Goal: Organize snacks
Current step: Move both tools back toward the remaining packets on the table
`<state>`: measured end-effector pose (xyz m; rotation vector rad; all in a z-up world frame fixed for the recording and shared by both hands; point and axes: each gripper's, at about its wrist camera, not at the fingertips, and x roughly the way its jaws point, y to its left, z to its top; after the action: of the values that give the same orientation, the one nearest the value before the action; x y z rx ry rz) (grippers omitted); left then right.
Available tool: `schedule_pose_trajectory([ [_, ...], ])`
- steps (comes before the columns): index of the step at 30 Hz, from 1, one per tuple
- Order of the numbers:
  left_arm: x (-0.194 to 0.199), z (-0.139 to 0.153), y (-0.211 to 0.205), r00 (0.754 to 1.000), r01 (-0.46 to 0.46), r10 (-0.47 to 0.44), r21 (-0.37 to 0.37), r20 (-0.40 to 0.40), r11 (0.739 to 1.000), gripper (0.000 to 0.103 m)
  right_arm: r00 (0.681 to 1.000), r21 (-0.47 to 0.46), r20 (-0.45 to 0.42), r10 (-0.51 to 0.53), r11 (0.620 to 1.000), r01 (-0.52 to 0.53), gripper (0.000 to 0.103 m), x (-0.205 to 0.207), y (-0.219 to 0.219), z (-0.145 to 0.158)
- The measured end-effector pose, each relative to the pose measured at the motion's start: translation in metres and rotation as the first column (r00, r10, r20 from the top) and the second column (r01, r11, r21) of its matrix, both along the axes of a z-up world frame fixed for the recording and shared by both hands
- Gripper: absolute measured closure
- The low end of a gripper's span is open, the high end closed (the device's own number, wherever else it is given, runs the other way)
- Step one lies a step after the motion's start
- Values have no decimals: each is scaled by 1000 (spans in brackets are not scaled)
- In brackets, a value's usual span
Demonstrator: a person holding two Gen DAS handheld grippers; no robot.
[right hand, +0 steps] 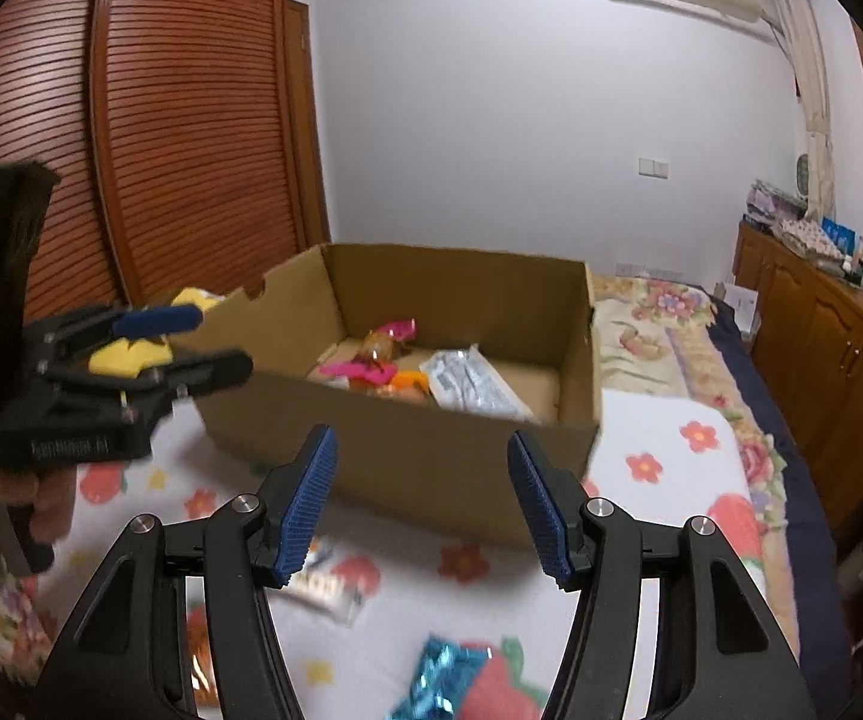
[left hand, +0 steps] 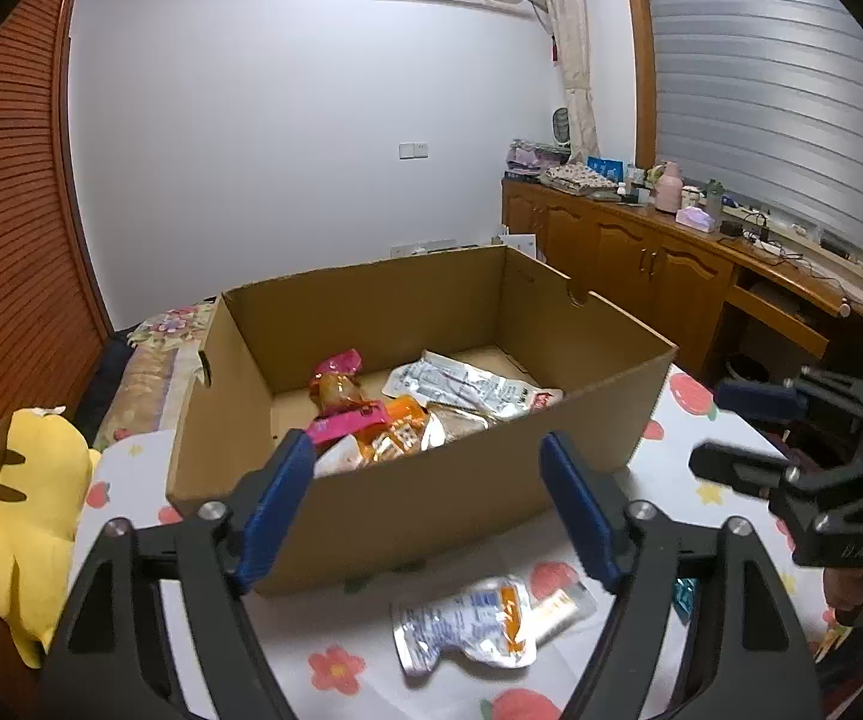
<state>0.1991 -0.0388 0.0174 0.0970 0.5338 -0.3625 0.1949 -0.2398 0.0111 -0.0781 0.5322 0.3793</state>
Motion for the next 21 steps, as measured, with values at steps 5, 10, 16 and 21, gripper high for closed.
schedule_pose_trajectory([
  [5, -17, -12, 3, 1000, -20, 20, -2, 8, 1000, 6, 999, -22, -42, -9, 1000, 8, 39, -18, -8, -23],
  [10, -30, -29, 8, 999, -35, 35, 3, -17, 999, 6, 996, -48, -92, -14, 999, 10, 39, -26, -11, -46],
  [16, -47, -55, 8, 996, -26, 28, 25, -88, 999, 6, 988, -67, -151, -12, 998, 2, 39, -34, -13, -70],
  [21, -58, -78, 8, 987, -39, 47, 55, -154, 998, 6, 981, -95, -193, -17, 995, -1, 39, -35, -9, -83],
])
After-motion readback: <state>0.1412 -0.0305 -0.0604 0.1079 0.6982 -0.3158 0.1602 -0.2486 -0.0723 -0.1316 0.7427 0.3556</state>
